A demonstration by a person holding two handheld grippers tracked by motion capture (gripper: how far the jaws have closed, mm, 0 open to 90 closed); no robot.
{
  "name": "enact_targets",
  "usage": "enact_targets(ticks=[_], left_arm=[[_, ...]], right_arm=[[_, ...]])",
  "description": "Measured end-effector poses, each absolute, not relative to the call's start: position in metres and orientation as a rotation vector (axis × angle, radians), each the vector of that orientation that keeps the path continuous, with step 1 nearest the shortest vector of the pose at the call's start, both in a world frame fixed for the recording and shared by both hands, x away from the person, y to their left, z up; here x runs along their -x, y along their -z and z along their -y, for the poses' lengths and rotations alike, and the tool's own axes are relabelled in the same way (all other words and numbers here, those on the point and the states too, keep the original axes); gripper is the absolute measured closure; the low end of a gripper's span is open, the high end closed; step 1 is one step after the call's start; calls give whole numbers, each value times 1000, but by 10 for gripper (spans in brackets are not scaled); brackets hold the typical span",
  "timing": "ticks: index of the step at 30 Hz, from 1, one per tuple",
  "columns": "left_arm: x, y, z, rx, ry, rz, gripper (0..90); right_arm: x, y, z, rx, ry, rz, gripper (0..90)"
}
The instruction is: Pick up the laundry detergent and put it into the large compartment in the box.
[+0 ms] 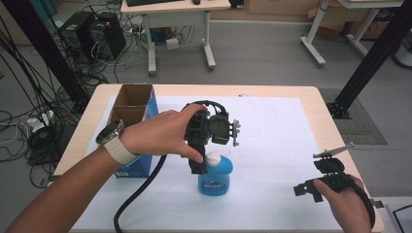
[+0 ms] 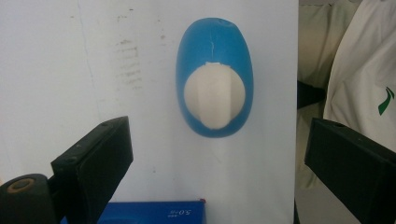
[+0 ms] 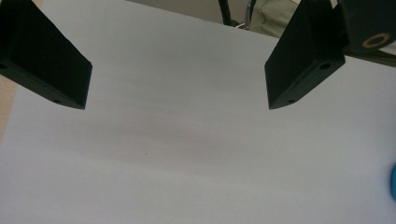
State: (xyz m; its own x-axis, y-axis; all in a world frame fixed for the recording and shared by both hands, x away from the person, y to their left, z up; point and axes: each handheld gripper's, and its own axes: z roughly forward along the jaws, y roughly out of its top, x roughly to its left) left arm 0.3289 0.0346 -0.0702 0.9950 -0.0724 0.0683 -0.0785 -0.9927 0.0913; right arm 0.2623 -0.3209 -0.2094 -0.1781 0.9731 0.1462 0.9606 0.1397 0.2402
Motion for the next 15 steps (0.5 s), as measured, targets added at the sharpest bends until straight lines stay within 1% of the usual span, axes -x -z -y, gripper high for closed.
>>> enact_targets(ticks=[9,15], left_arm=[[-333,83,-24,-3049,-93,117,82],[-336,99,-18,-3055,-79,106,85]], right_arm=[[-261,210,321,-1979,-447,-2341,73],[-261,211,323,-1983,-451,-2339,73]])
